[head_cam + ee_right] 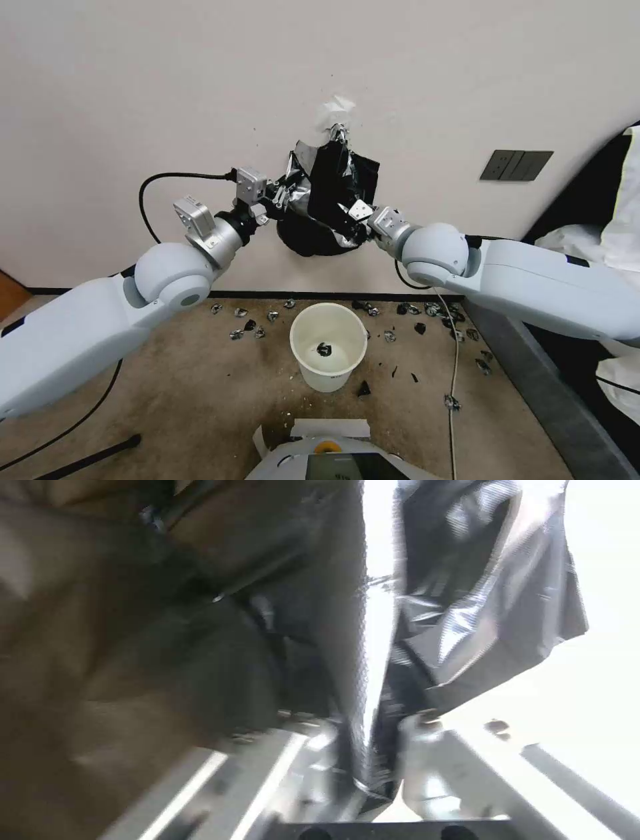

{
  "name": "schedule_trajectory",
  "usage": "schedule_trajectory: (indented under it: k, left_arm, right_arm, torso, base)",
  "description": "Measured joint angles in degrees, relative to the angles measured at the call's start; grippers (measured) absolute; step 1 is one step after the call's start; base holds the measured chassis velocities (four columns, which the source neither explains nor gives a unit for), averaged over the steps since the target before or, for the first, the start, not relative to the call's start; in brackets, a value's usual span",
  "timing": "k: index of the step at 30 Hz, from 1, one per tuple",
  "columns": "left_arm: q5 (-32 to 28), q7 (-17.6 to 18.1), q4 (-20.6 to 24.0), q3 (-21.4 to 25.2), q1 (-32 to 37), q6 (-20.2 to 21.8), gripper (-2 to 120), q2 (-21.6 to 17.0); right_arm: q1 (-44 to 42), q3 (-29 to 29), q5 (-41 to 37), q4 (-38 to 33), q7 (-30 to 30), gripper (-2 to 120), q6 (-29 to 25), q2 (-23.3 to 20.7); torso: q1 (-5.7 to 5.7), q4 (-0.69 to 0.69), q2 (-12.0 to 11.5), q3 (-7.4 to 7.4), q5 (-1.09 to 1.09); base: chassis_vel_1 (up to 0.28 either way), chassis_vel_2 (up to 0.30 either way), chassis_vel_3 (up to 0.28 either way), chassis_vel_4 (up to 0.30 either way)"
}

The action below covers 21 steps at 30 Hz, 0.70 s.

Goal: Place a trash bag onto the trash bin.

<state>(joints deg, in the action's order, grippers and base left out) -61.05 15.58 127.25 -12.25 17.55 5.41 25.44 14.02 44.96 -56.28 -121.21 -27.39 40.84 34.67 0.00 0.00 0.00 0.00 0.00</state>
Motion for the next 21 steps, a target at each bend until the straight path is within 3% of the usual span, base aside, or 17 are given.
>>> schedule_trajectory:
  k: [3, 5, 6, 9, 10, 12, 13, 18, 21]
  left_arm:
    - [0.68, -0.01, 0.23, 1.92, 2.61, -0.04, 0, -0.73]
    - [1.29, -0.07, 0.85, 4.75, 6.52, -0.24, 0, -1.65]
    - [1.29, -0.07, 0.85, 4.75, 6.52, -0.24, 0, -1.65]
    - [2.41, -0.60, 2.55, 10.28, 14.30, -1.29, 0, -2.78]
    - [2.41, -0.60, 2.55, 10.28, 14.30, -1.29, 0, -2.78]
    - [2.83, -0.57, 3.88, 11.82, 17.81, -1.64, 0, -3.38]
    - [2.83, -0.57, 3.88, 11.82, 17.81, -1.64, 0, -3.38]
    - [2.86, 0.32, 6.01, 12.39, 20.06, -1.69, 0, -3.80]
    - [2.96, 0.64, 7.86, 15.30, 24.63, -1.61, 0, -4.42]
  right_arm:
    - [-3.53, -3.87, -1.09, -1.69, 0.07, 0, -4.43, -1.05]
    - [-9.17, -9.58, -1.82, -4.22, 1.38, 0, -10.43, -2.55]
    - [-9.17, -9.58, -1.82, -4.22, 1.38, 0, -10.43, -2.55]
    - [-20.12, -19.59, -1.72, -7.42, 5.34, 0, -16.67, -4.58]
    - [-20.12, -19.59, -1.72, -7.42, 5.34, 0, -16.67, -4.58]
    - [-29.09, -26.98, -0.46, -9.36, 7.93, 0, -20.71, -5.94]
    - [-29.09, -26.98, -0.46, -9.36, 7.93, 0, -20.71, -5.94]
    - [-46.88, -38.90, 2.06, -13.07, 11.66, 0, -24.45, -6.61]
    - [-56.07, -46.28, 3.48, -15.72, 12.71, 0, -24.84, -6.41]
  torso:
    - [0.00, 0.00, 0.00, 0.00, 0.00]
    - [0.00, 0.00, 0.00, 0.00, 0.00]
    - [0.00, 0.00, 0.00, 0.00, 0.00]
    - [0.00, 0.00, 0.00, -0.01, 0.01]
    - [0.00, 0.00, 0.00, -0.01, 0.01]
    - [-0.01, 0.00, 0.00, -0.01, 0.00]
    - [-0.01, 0.00, 0.00, -0.01, 0.00]
    - [-0.01, -0.02, 0.00, -0.01, 0.03]
    - [-0.01, -0.01, 0.00, -0.01, 0.00]
  base:
    - [0.000, 0.000, 0.000, 0.000]
    - [0.000, 0.000, 0.000, 0.000]
    - [0.000, 0.000, 0.000, 0.000]
    - [0.000, 0.000, 0.000, 0.000]
    - [0.000, 0.000, 0.000, 0.000]
    - [0.000, 0.000, 0.000, 0.000]
    - [0.000, 0.000, 0.000, 0.000]
    - [0.000, 0.000, 0.000, 0.000]
    - [0.000, 0.000, 0.000, 0.000]
